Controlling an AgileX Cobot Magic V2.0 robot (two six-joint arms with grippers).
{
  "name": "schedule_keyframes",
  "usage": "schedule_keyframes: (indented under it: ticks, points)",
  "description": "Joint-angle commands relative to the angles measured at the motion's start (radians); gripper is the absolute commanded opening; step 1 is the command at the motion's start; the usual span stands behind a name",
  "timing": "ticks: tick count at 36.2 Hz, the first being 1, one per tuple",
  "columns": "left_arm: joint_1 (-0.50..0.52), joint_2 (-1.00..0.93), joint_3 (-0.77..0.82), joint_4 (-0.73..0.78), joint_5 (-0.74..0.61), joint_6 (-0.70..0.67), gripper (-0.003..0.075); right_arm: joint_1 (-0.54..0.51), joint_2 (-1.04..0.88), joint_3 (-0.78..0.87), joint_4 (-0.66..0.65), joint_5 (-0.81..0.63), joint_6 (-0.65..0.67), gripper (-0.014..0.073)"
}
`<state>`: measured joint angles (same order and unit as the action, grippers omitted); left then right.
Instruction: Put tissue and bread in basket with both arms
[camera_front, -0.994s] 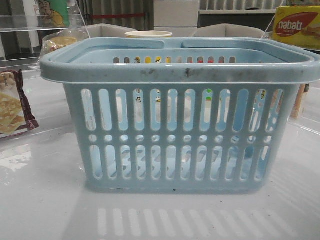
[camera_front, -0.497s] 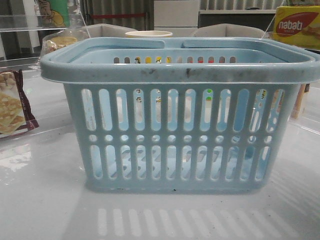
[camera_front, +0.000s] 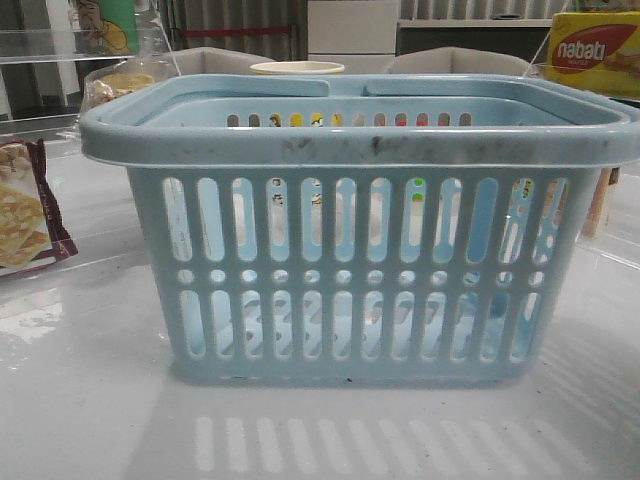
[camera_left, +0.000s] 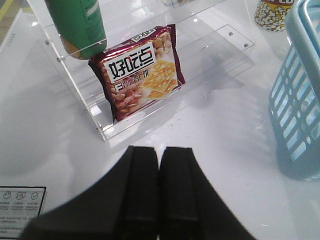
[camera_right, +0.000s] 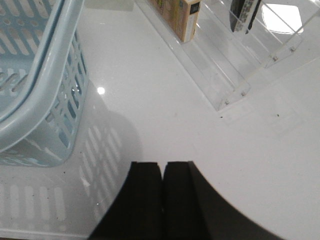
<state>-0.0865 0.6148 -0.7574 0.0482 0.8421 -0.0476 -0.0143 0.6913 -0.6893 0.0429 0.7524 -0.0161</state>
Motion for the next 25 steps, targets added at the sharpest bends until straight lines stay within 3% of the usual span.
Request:
schedule_keyframes:
  ticks: [1,3,6,8,15,25]
  points:
    - [-0.006,0.013,-0.032,-0.006,-0.105,-0.001,0.0197,0.002,0.020,-0.035,-0.016,-0.063,-0.003,0.0270]
    - [-0.006,0.013,-0.032,-0.007,-0.114,-0.001,0.0294,0.002,0.027,-0.035,-0.016,-0.063,-0.003,0.0382]
    - [-0.006,0.013,-0.032,-0.007,-0.125,0.001,0.0507,0.002,0.032,-0.035,-0.016,-0.060,-0.003,0.0567]
    - [-0.006,0.015,-0.032,-0.014,-0.126,0.013,0.0588,0.002,0.048,-0.035,-0.016,-0.062,-0.003,0.0600]
    - [-0.051,0.017,-0.032,-0.183,-0.134,0.163,0.0601,-0.007,0.088,-0.035,-0.028,-0.093,-0.002,0.0596]
    - [-0.193,0.017,-0.032,-0.190,-0.120,0.183,0.0601,-0.158,0.222,-0.123,-0.033,-0.127,0.002,0.0596]
